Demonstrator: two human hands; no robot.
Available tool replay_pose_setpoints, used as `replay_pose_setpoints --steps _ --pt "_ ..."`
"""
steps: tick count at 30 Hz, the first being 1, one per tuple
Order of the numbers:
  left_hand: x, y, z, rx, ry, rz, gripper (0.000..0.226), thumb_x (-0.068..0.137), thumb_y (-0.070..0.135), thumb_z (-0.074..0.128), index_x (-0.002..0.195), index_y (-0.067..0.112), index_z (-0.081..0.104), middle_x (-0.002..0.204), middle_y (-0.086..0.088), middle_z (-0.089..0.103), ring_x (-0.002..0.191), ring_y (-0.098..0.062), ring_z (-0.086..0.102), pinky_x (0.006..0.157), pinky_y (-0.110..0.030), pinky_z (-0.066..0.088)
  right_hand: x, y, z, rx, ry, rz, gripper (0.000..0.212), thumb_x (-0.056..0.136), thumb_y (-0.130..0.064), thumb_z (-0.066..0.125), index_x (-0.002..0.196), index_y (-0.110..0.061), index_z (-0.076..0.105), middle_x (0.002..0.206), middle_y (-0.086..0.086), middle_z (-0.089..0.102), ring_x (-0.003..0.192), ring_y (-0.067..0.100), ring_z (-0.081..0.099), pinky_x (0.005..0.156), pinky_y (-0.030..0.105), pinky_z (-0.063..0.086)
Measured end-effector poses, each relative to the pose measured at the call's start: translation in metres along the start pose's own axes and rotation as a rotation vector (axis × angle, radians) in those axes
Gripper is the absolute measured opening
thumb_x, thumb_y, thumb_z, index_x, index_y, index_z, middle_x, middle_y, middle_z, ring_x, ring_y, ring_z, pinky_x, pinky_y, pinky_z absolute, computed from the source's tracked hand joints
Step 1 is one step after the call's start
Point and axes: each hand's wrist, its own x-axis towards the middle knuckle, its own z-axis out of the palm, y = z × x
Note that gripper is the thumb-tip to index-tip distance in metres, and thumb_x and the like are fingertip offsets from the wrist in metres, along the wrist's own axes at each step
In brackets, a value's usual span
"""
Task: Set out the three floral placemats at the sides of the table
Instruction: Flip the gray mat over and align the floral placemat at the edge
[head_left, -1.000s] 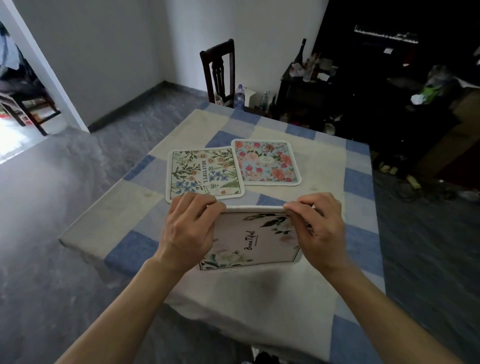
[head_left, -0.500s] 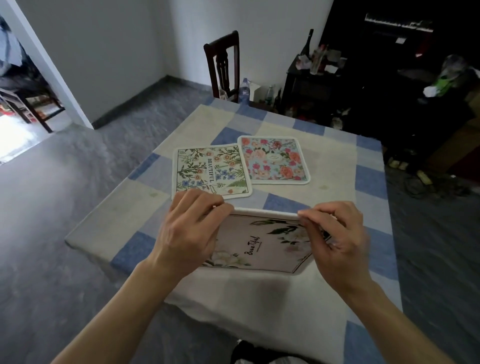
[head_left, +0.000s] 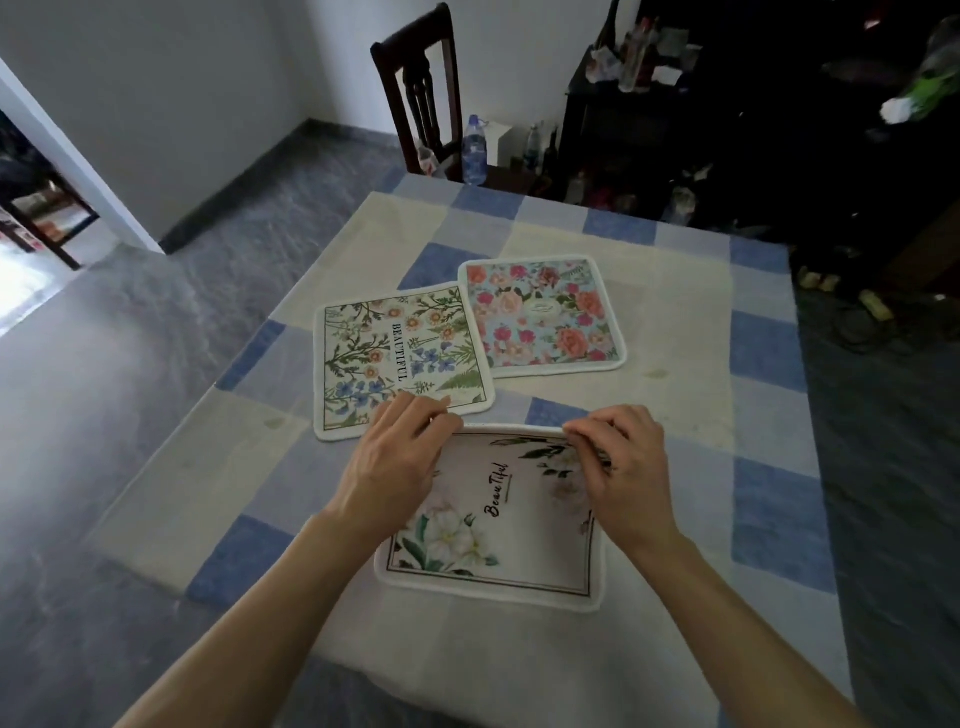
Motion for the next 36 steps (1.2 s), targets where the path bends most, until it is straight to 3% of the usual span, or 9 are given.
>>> replay_pose_setpoints --steps 4,10,16,22,36 --pt "0.018 -0.016 0.032 0.004 -0.059 0.002 0.015 0.085 -0.004 0.066 0.097 0.005 0.068 0.097 -0.010 0.063 0.088 -0.029 0.056 0.076 -0.041 0.047 0.004 0.030 0.024 -0.023 -0.039 0.046 0.009 0.089 -0.016 0.066 0.093 -0.012 0.073 0.088 0.002 0.063 0.087 0.022 0.055 0.075 0.037 0.040" --pt "0.037 -0.035 0.070 0.014 -0.131 -0.055 0.016 0.083 -0.003 0.068 0.095 0.007 0.067 0.094 -0.009 0.063 0.085 -0.028 0.056 0.075 -0.040 0.046 0.009 0.059 0.055 -0.059 -0.105 0.101 0.007 0.088 -0.013 0.068 0.094 -0.011 0.073 0.088 0.002 0.063 0.085 0.022 0.054 0.079 0.018 0.025" --pt "0.042 -0.046 0.093 0.058 -0.212 -0.172 0.020 0.085 0.000 0.065 0.104 0.008 0.065 0.100 -0.009 0.061 0.092 -0.031 0.055 0.081 -0.046 0.047 0.022 0.070 0.082 -0.062 -0.169 0.173 0.011 0.090 -0.014 0.066 0.100 -0.012 0.071 0.092 0.001 0.062 0.090 0.022 0.054 0.076 0.035 0.042" --pt "0.040 -0.048 0.098 0.087 -0.298 -0.316 0.041 0.087 0.013 0.062 0.127 0.005 0.056 0.137 -0.013 0.053 0.127 -0.034 0.044 0.105 -0.051 0.038 0.026 0.072 0.091 0.008 -0.236 0.217 0.038 0.088 -0.010 0.066 0.125 -0.011 0.061 0.122 0.005 0.059 0.116 0.022 0.049 0.099 0.035 0.040" --pt "-0.002 -0.039 0.063 0.029 -0.295 -0.333 0.035 0.089 0.017 0.063 0.122 0.008 0.060 0.132 -0.011 0.057 0.122 -0.031 0.049 0.100 -0.049 0.045 -0.007 0.043 0.066 0.040 -0.241 0.229 0.035 0.087 -0.009 0.064 0.122 -0.008 0.062 0.121 0.007 0.060 0.115 0.025 0.053 0.100 0.043 0.043"
